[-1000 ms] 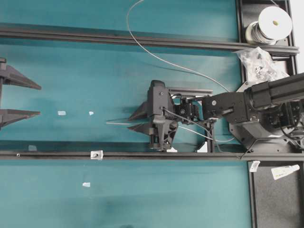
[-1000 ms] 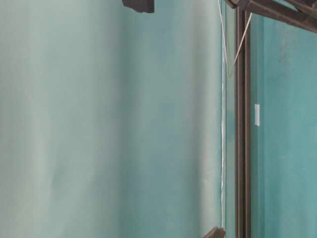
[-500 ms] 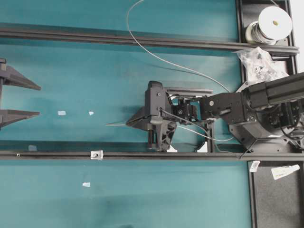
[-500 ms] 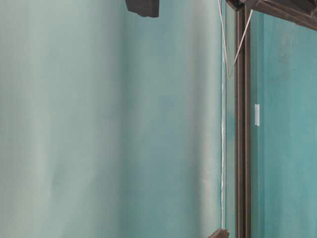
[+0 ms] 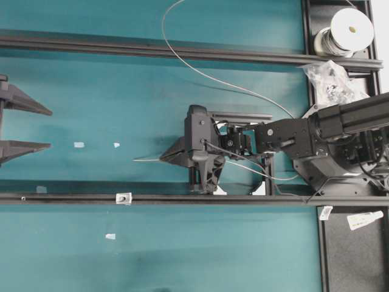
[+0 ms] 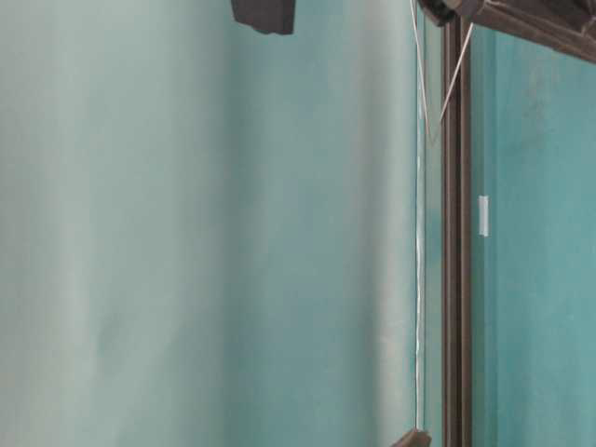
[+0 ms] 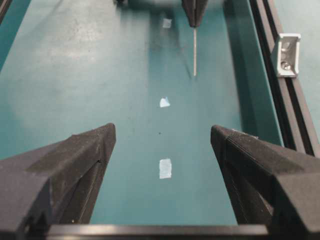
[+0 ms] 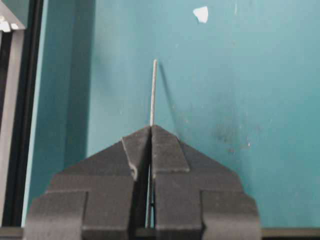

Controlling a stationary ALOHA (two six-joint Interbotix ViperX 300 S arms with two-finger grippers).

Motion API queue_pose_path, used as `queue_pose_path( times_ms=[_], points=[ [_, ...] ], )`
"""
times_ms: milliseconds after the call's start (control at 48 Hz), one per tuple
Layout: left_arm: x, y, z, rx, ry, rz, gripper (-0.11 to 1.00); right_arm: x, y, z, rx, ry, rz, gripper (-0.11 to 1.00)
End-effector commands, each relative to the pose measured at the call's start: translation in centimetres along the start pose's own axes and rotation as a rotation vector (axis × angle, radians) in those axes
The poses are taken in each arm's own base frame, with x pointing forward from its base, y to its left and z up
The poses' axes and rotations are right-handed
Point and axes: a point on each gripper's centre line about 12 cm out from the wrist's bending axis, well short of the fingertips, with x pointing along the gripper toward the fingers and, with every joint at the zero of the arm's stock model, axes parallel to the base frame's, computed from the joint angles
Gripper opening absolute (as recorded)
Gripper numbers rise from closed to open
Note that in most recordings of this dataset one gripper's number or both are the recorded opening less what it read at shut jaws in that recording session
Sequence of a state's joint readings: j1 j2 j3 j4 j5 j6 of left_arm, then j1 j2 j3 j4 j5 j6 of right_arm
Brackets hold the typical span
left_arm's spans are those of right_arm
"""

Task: Insert the wire through the hole in the metal fitting.
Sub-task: 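Lower the right gripper and grasp the silver wire end, then lift the wire and carry it down toward the lower rail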

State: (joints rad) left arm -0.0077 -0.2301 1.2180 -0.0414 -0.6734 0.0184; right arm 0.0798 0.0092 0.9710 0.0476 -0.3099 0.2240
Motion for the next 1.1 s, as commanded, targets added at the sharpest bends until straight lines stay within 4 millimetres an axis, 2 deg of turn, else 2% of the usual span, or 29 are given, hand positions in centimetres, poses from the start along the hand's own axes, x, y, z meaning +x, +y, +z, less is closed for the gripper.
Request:
queue_pose_path(
  times_ms=[0,646,855,1084],
  points=[
    [0.2,-0.1,0.8,0.001,-0.029,-0.005,0.87,-0.9,0.6,2.0,-0.015,-0.069,0.02,-0.01],
    [0.2,-0.1,1.3,0.002,-0.044,-0.005,0.87,-5.8,1.1,5.5,-0.096,-0.155,0.029,-0.01],
    [0.0,-0.1,1.8,0.003,-0.064,-0.005,0.87,-7.1,1.1,5.5,-0.107,-0.179,0.036,-0.01],
    [-0.2,-0.5,1.6,0.007,-0.063,-0.019,0.88,-7.5,0.8,4.5,-0.089,-0.243,0.045,-0.01]
  ],
)
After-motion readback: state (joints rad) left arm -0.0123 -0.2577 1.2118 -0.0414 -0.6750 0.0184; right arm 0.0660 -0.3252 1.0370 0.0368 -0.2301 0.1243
